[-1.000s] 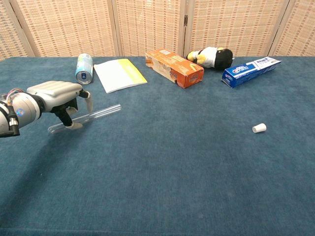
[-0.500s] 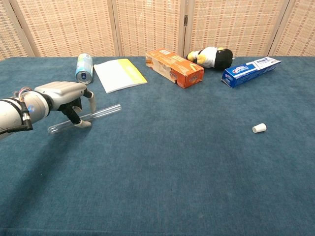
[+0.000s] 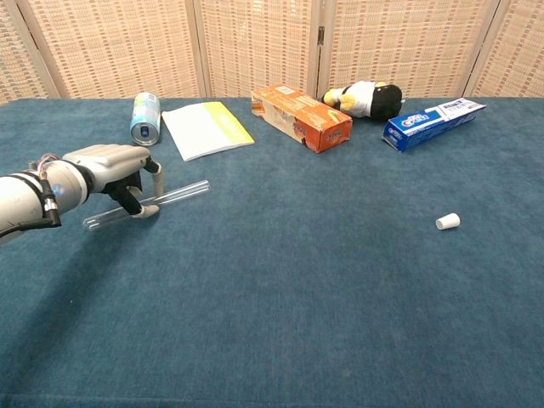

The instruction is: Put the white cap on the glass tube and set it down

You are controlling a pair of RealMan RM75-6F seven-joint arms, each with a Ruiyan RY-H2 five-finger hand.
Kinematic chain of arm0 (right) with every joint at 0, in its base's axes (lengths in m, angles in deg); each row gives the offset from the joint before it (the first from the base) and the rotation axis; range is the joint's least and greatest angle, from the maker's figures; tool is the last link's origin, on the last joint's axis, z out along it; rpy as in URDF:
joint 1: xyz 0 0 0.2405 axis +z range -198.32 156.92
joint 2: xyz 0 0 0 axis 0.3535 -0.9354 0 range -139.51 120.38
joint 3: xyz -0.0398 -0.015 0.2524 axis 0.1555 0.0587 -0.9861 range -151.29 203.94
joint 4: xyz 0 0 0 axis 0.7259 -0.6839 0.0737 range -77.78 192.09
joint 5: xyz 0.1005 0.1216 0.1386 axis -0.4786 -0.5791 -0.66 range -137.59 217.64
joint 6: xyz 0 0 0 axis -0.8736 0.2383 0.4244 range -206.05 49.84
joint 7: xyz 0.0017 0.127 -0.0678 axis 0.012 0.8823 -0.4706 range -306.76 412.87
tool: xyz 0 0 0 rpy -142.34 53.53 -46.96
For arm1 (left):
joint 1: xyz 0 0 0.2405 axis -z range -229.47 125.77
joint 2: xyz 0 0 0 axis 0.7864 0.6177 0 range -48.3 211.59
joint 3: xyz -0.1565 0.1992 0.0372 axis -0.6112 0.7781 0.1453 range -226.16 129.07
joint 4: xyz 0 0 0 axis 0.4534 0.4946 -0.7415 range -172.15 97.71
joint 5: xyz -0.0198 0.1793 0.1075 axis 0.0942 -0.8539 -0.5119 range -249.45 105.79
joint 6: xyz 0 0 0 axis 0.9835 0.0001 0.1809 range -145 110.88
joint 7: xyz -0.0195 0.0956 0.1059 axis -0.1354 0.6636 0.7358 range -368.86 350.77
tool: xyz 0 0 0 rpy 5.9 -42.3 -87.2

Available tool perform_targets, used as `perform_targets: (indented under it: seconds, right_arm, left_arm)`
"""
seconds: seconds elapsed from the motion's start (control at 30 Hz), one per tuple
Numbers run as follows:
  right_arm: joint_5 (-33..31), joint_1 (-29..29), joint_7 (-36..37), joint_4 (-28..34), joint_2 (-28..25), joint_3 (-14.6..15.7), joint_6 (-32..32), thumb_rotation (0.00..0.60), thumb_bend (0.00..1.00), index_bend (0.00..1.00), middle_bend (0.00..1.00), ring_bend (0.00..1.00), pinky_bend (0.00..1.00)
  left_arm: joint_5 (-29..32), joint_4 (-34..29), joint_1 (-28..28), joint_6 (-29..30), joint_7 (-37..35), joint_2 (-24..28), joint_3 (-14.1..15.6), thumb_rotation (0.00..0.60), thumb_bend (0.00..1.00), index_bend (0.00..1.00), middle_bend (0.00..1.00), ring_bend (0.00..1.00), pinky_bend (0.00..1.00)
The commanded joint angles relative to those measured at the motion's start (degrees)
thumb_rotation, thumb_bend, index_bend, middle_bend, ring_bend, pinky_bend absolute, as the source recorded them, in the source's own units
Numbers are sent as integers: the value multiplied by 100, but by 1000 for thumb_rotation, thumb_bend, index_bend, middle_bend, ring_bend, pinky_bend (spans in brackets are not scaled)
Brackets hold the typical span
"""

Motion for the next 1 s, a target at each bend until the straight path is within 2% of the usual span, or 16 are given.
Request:
perform_targets:
  seconds: [0.03, 0.63, 1.0]
  right_arm:
    - [-4, -5, -8, 8, -4, 1, 5, 600, 153, 148, 262, 215, 390]
    - [-20, -10, -90, 85, -19, 1, 6, 600, 153, 148, 262, 215, 390]
    - [-6, 4, -215, 174, -11, 19, -27, 600, 153, 148, 262, 215, 390]
  left_arm:
    - [3, 18, 7, -6, -12, -16, 16, 519, 360, 462, 927, 928, 1000]
    - [-525, 108, -83, 87, -469, 52, 141, 543, 394, 579, 949, 935, 1000]
    - [-1730, -48, -344, 313, -1425, 499, 454, 598, 394, 620, 950, 935, 1000]
